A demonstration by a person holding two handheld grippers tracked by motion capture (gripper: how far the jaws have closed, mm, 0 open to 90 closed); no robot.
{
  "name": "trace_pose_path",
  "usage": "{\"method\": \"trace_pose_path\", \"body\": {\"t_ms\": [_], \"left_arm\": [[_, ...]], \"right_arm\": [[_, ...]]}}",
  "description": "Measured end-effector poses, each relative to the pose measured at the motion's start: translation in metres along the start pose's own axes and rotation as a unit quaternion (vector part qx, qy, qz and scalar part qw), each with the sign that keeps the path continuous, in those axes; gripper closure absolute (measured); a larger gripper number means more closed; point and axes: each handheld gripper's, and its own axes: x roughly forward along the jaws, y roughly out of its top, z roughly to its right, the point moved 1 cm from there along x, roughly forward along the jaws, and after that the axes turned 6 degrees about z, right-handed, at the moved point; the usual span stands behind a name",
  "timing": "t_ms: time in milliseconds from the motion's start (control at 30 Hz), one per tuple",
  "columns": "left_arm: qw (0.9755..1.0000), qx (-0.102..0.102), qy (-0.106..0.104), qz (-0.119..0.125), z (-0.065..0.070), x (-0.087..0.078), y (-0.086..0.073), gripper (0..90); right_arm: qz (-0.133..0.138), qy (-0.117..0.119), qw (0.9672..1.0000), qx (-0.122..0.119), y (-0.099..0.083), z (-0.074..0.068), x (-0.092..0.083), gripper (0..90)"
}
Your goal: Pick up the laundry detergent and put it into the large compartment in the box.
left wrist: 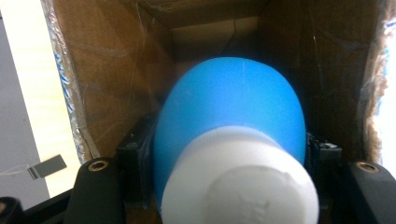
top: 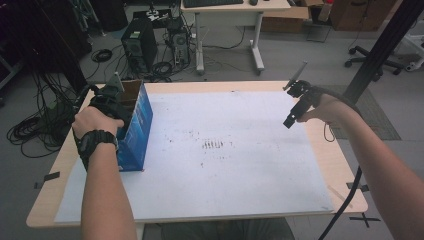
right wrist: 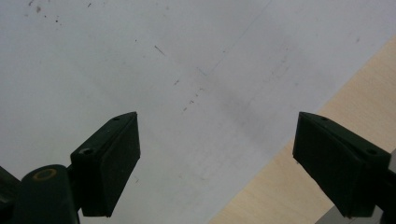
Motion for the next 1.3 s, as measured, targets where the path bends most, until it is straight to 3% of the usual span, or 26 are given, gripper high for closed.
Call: {"method": "trace_pose_path", "body": {"t_ms": [367, 867, 1300], "left_arm": [[1.0000, -0.003, 0.000, -0.008, -0.001, 0.000, -0.001, 24.5], [1.0000, -0.008, -0.003, 0.000, -0.002, -0.008, -0.001, 24.5], [1.0000, -0.007, 0.002, 0.003, -0.001, -0.030, 0.001, 21.3]], "right_arm": [[0.000, 0.001, 1.0000, -0.005, 0.001, -0.002, 0.001, 14.7], [0.002, 0.002, 1.0000, -0.005, 0.002, -0.002, 0.001, 14.6], [0.003, 0.004, 0.9999, -0.009, 0.003, -0.004, 0.001, 14.6]]}}
